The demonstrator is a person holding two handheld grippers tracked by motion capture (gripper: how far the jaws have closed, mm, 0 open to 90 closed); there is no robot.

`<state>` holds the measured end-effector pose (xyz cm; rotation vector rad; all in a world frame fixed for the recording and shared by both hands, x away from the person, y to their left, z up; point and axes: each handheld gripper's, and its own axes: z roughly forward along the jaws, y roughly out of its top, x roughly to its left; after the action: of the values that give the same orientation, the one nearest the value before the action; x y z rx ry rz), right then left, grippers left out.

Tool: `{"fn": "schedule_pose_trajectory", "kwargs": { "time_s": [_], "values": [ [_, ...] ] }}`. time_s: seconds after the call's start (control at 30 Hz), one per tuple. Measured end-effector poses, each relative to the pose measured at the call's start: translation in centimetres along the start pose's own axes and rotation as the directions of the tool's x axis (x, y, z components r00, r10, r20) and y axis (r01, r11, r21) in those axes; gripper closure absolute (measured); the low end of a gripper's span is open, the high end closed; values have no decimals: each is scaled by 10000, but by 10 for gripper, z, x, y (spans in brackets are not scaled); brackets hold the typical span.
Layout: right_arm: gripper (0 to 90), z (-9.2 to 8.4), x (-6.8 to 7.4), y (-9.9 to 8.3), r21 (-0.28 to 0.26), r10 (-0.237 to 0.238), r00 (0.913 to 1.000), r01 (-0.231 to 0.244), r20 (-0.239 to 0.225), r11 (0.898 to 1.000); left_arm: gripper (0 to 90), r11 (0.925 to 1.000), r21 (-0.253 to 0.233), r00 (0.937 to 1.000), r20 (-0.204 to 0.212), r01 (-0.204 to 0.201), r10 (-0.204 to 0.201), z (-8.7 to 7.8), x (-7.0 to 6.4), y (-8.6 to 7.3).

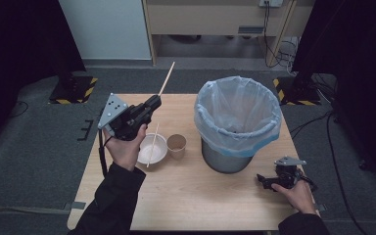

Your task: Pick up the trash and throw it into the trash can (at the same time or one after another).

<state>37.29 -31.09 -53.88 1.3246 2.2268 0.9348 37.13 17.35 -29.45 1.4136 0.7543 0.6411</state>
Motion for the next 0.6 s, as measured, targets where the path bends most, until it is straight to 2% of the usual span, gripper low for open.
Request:
{"fn": "schedule_pose_trajectory", "kwargs": {
  "time_s": [0.27, 0.6],
  "values": [
    [29, 0, 0, 0, 0, 0, 10000, 0, 1, 10000, 852, 9994, -305, 9994, 289, -160, 169, 12, -13, 15],
    [29, 0, 0, 0, 2, 2, 10000, -2, -3, 10000, 852, 9985, -475, 9978, 596, -267, 295, 29, -29, 25]
  ]
}}
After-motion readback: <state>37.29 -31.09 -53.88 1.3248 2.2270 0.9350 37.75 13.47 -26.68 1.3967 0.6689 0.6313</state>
